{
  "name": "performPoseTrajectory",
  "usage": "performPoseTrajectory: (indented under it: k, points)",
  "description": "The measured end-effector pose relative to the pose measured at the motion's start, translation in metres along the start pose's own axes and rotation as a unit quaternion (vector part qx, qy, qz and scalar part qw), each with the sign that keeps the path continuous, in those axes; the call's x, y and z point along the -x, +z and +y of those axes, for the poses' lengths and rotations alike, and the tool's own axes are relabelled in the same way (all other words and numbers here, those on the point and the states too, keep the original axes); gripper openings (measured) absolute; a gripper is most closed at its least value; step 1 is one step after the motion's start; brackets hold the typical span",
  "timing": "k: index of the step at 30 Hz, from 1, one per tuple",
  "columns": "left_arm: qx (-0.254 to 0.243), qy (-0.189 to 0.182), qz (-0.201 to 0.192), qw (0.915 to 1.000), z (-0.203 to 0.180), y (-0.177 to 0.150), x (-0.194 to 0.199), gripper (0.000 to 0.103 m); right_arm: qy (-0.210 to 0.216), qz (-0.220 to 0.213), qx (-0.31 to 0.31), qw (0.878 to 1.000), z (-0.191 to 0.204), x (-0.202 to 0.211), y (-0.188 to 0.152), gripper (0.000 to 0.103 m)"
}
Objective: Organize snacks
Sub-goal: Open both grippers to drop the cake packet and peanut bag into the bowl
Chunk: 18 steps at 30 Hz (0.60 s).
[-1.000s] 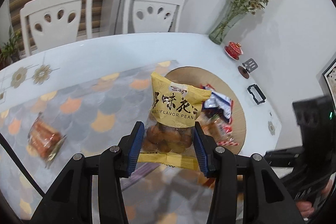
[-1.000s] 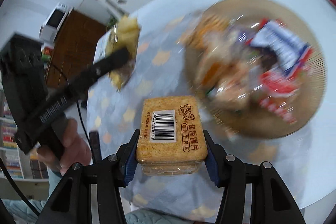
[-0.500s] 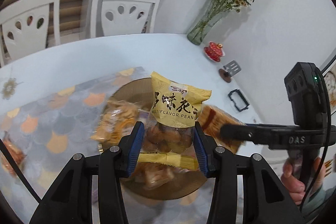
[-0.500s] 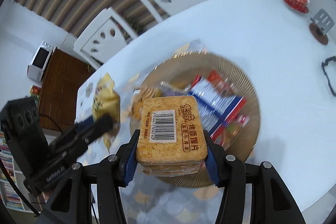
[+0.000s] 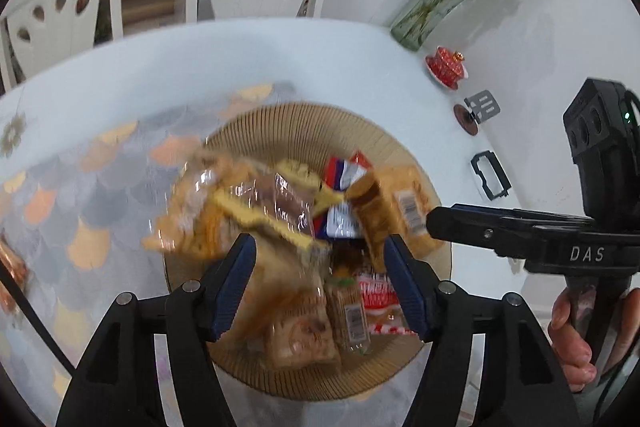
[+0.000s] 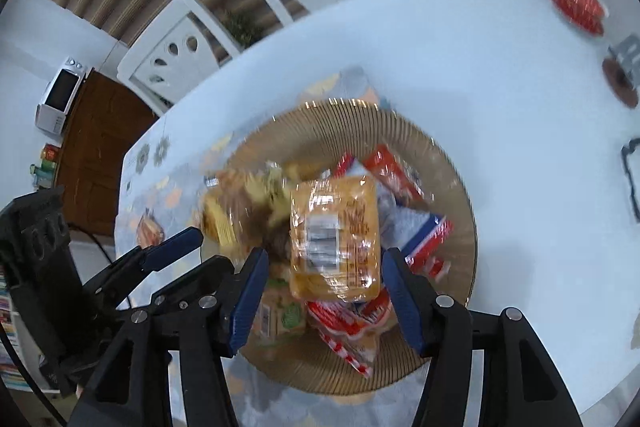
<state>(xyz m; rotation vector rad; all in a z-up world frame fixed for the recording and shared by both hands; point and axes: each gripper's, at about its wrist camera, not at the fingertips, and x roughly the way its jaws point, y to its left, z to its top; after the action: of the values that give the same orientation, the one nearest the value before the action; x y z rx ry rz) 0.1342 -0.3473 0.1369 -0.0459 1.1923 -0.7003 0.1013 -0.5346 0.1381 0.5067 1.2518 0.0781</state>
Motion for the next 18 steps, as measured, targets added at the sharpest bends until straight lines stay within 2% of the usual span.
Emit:
performPoseTrajectory:
  k: [8, 11, 18]
  points:
    - [0.021, 0.001, -0.006, 0.9998, 0.020, -0.029, 0.025, 0.064, 0.031, 0.003, -0.013, 0.999, -0.011, 0.010, -0.026, 0.057]
    - [0.018, 0.028, -0.029, 0.9990, 0.029, -0.038, 0.043, 0.064, 0.028, 0.010, 0.018, 0.999, 0.008, 0.008, -0.037, 0.057]
    - [0.058, 0.039, -0.056, 0.9960, 0.071, -0.055, 0.086, 0.064, 0.032, 0.011, 0.091, 0.995, 0.073, -0.001, -0.057, 0.057]
